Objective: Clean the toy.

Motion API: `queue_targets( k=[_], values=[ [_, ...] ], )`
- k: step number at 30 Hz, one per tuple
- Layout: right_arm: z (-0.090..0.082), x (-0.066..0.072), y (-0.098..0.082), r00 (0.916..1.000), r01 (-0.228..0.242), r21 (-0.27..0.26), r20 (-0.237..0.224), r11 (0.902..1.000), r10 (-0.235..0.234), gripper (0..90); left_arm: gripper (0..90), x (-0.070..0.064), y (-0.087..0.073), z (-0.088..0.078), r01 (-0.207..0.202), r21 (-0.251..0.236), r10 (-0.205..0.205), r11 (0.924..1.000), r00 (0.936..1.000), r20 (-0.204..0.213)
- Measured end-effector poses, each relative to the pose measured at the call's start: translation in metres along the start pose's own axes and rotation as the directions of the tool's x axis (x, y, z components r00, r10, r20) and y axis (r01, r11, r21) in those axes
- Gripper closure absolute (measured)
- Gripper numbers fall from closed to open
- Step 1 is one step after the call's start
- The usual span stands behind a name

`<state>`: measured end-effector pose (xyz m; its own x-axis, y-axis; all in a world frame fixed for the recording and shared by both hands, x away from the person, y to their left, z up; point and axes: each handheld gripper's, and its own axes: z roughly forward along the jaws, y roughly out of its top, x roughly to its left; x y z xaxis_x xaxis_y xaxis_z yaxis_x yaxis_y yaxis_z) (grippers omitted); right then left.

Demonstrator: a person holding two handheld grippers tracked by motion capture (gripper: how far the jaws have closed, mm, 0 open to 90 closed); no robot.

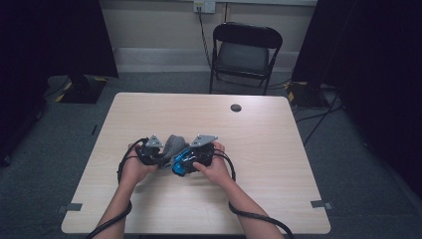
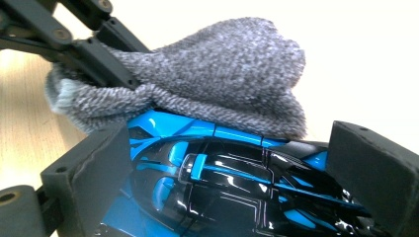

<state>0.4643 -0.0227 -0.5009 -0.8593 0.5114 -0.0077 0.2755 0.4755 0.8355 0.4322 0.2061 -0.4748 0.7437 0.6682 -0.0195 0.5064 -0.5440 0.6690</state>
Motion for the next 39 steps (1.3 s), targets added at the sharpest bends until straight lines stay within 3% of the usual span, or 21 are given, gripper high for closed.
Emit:
queue_targets(
  k=[8,15,21,29,34,37,39],
  values=[
    [0.000,0.000,0.000,1.0000,0.000,0.000,0.000,1.0000,0.000,3.0,77.6,-0.006,-0.012,-0.009,0.018,-0.014,-0.018,0.9997,0.9998,-0.002],
    [0.000,0.000,0.000,1.0000,0.000,0.000,0.001,1.0000,0.000,3.0,77.5,-0.019,-0.024,-0.019,0.016,-0.014,-0.016,0.9998,0.9998,0.009],
    [0.000,0.000,0.000,1.0000,-0.002,0.000,0.004,1.0000,0.002,3.0,77.5,-0.029,-0.031,-0.025,0.026,-0.011,-0.026,0.9996,0.9987,0.044],
    [0.000,0.000,0.000,1.0000,-0.003,0.000,0.004,1.0000,0.003,3.0,77.5,-0.043,-0.037,-0.032,0.010,0.003,-0.010,0.9999,0.9979,0.064],
    [0.000,0.000,0.000,1.0000,-0.003,-0.001,0.006,1.0000,0.003,3.0,76.7,-0.040,-0.040,-0.045,0.028,0.002,-0.028,0.9996,0.9982,0.053],
    [0.000,0.001,0.000,0.9999,-0.006,-0.003,0.010,1.0000,0.006,3.0,76.4,-0.038,-0.039,-0.057,0.050,-0.028,-0.048,0.9984,0.9980,0.042],
    [0.000,0.001,0.000,0.9999,-0.007,-0.004,0.011,1.0000,0.007,3.0,76.2,-0.037,-0.039,-0.062,0.041,-0.037,-0.040,0.9985,0.9988,0.029]
  ],
)
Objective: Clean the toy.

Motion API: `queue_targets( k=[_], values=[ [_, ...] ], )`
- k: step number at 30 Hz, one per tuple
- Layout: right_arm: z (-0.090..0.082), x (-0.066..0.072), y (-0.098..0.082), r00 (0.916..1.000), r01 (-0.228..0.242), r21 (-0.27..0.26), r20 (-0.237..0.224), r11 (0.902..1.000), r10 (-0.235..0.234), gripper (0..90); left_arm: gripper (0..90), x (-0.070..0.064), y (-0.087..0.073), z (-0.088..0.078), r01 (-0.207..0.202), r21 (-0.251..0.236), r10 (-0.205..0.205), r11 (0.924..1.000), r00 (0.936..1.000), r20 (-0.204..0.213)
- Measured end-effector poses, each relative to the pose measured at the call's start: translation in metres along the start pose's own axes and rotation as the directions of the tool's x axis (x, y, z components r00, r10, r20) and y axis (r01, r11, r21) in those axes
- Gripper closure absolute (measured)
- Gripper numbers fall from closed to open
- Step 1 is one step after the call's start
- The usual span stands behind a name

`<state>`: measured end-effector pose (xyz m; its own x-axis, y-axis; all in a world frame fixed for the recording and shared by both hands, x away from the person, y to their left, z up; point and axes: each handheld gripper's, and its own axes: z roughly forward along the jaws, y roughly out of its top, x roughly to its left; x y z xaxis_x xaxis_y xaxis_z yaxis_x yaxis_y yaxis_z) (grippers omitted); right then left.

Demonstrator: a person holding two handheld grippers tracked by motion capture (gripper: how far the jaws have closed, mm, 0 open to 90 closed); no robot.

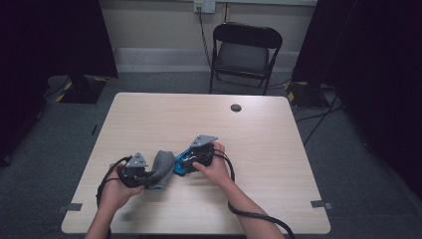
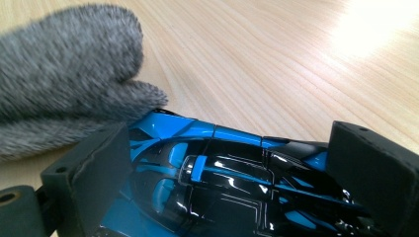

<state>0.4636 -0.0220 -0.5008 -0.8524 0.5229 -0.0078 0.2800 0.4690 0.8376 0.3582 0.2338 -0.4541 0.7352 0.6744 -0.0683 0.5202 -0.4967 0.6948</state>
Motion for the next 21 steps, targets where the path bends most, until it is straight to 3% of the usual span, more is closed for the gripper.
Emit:
queue_targets(
  k=[4,7,11,16,21],
  values=[
    [-0.001,0.000,0.002,0.9999,-0.015,0.011,0.002,0.9998,0.015,5.1,75.6,0.003,-0.001,-0.007,0.012,-0.016,-0.013,0.9998,0.9998,-0.014],
    [-0.003,0.000,0.006,0.9998,-0.018,0.015,0.009,0.9997,0.018,15.6,75.4,0.004,0.000,-0.012,0.011,-0.018,-0.012,0.9998,0.9996,-0.026],
    [-0.011,-0.003,0.014,0.9997,-0.022,-0.023,-0.012,0.9995,0.022,14.3,75.2,0.003,0.004,-0.018,0.006,-0.050,-0.008,0.9987,0.9990,-0.044],
    [-0.026,-0.009,0.023,0.9997,0.022,-0.004,-0.007,0.9998,-0.022,14.8,75.2,-0.002,0.012,-0.025,-0.004,-0.085,0.000,0.9964,0.9989,-0.048],
    [-0.050,-0.025,0.017,1.0000,0.004,0.002,0.008,1.0000,-0.004,16.1,75.2,-0.006,0.025,-0.026,-0.024,-0.110,0.019,0.9936,0.9986,-0.050]
  ],
)
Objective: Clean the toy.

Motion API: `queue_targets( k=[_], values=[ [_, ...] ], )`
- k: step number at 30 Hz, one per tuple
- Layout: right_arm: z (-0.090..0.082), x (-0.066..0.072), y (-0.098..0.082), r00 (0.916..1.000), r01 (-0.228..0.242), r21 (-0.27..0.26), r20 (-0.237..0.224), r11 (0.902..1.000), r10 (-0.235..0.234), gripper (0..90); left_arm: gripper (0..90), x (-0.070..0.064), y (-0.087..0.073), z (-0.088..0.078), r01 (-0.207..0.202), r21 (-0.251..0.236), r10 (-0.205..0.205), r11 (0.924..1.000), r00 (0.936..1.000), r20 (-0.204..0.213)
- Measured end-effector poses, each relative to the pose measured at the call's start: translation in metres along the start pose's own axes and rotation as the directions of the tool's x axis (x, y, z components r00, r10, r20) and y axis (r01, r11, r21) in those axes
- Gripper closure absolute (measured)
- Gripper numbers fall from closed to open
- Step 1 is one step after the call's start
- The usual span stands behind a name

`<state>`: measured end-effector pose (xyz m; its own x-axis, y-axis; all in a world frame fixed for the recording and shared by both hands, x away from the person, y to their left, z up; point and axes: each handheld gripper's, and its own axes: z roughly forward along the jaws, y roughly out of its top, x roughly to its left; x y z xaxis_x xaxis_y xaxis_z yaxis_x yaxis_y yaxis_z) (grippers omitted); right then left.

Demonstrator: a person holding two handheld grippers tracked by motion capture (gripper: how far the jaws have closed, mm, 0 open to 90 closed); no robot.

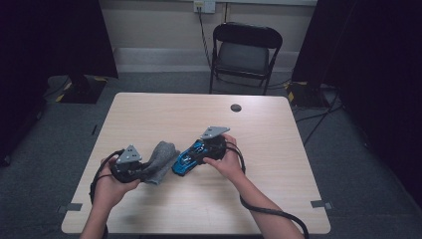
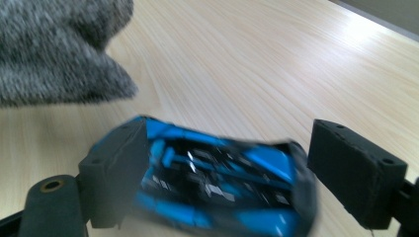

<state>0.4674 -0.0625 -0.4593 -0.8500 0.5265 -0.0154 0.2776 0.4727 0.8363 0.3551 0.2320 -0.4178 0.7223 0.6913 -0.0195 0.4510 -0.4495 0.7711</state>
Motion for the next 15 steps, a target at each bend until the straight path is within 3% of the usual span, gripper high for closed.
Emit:
queue_targets(
  k=[3,7,15],
  values=[
    [-0.014,-0.011,-0.007,0.9995,-0.018,0.007,0.026,0.9998,0.018,16.0,75.2,-0.003,0.008,0.005,0.003,-0.017,-0.002,0.9999,0.9999,0.012],
    [-0.033,-0.022,-0.017,0.9984,-0.023,0.012,0.052,0.9997,0.023,16.8,75.2,-0.012,0.021,0.017,-0.026,-0.023,0.027,0.9994,0.9991,0.032],
    [-0.062,-0.033,-0.038,0.9959,-0.028,0.021,0.086,0.9994,0.026,17.3,75.2,-0.028,0.047,0.045,-0.071,-0.033,0.074,0.9969,0.9935,0.087]
  ],
)
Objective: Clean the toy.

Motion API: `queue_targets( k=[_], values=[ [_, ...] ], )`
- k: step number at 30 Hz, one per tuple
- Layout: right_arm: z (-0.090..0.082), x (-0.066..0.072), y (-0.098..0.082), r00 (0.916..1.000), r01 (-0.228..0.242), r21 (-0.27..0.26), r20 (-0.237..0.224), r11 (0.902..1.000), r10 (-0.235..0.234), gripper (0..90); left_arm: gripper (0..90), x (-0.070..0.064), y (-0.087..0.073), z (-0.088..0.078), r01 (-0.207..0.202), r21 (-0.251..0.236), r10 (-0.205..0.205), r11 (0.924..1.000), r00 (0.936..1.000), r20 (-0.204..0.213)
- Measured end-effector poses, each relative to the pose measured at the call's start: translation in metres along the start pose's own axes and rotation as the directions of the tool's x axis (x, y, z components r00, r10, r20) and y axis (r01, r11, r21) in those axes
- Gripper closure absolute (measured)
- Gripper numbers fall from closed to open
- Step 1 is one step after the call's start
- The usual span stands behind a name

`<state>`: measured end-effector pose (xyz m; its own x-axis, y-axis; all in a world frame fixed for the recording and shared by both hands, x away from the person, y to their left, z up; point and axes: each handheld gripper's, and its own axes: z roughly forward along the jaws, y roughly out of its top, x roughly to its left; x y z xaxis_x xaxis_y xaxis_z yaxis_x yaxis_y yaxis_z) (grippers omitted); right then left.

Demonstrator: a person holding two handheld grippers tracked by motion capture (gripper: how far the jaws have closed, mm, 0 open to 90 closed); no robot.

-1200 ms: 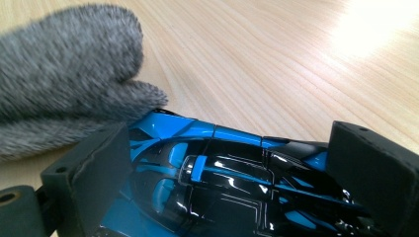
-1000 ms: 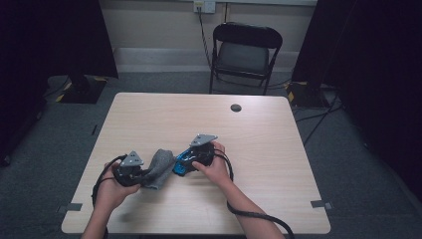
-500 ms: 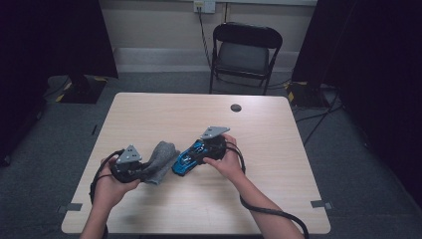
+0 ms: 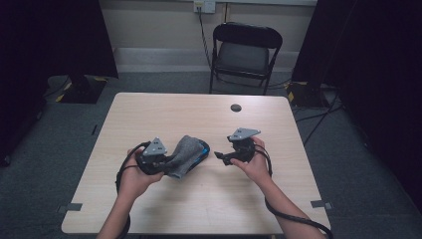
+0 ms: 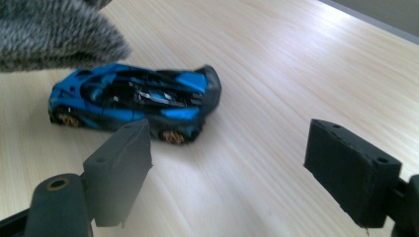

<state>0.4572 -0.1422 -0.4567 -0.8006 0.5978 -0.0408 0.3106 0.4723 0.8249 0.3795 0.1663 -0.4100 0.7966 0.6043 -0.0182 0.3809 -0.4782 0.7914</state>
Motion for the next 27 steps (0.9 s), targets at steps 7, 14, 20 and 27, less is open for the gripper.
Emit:
queue_targets(
  k=[7,14,20,27],
  values=[
    [-0.019,-0.009,-0.021,0.9994,-0.018,0.019,0.029,0.9997,0.018,17.3,75.2,-0.009,0.019,0.022,-0.023,-0.003,0.023,0.9997,0.9991,0.035],
    [-0.039,-0.020,-0.046,0.9954,-0.066,0.038,0.072,0.9971,0.064,17.2,75.4,-0.018,0.032,0.052,-0.043,0.004,0.043,0.9991,0.9973,0.059],
    [-0.050,-0.024,-0.064,0.9930,-0.090,0.055,0.082,0.9945,0.085,17.9,75.4,-0.031,0.041,0.085,-0.047,0.019,0.046,0.9987,0.9964,0.071],
    [-0.060,-0.029,-0.085,0.9889,-0.121,0.059,0.094,0.9909,0.115,18.9,75.1,-0.046,0.049,0.128,-0.071,0.057,0.066,0.9959,0.9938,0.090]
  ],
)
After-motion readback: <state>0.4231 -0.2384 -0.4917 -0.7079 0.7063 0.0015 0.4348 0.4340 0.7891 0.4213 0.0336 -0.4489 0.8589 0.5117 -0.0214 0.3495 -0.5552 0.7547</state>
